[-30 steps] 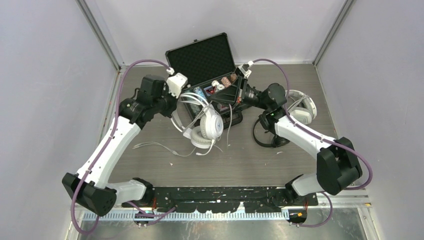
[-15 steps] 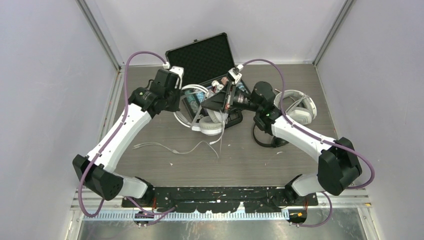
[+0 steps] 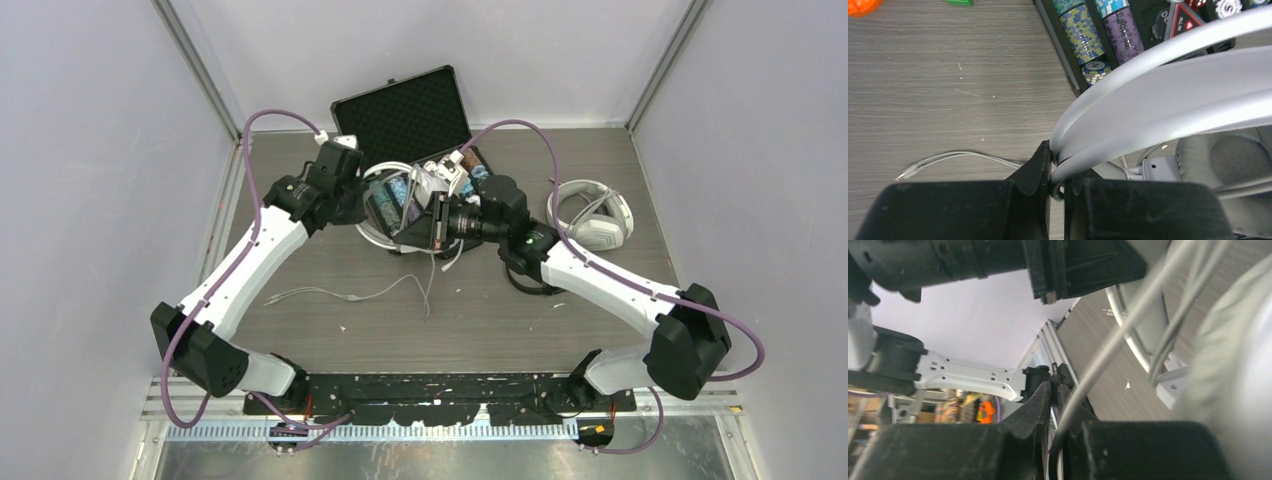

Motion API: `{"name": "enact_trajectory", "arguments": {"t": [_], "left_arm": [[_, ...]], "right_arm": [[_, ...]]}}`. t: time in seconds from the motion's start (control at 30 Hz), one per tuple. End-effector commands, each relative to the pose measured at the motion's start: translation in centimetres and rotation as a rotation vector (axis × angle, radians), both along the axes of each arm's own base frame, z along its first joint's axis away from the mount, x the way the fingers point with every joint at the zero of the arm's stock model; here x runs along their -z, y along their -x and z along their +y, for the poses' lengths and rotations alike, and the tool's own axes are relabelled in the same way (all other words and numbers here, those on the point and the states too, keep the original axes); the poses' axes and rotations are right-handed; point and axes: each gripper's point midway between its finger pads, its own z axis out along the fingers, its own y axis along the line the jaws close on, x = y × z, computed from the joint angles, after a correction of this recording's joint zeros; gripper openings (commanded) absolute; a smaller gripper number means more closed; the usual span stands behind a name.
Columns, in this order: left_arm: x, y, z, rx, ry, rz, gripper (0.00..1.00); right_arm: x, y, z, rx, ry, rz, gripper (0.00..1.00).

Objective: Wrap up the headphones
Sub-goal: Wrap the headphones cable around the headphones.

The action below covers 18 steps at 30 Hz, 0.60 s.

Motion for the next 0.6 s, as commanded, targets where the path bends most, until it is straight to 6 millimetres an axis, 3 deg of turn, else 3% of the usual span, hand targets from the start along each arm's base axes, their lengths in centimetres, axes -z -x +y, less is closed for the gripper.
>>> {"name": "enact_trajectory", "arguments": {"t": [0.0,0.43,0.57], "left_arm": [[-5.1,-2.6,-2.1,-0.122,0.242,-0.161,0.0],[-9.9,-2.6,-3.6,-0.18,0.473,-0.237,0.0],[-10.9,-2.7,-3.6,-0.202,0.51,-0.262,0.0]], "right_arm": [[-1.7,0.0,-1.0,0.066,0.065,-0.288,0.16],[-0.3,-1.8,-2.5,0.221,0.232,-0.598,0.17],[0.3,-1.9,-2.1,0.245,0.263,-0.66,0.05]]}}
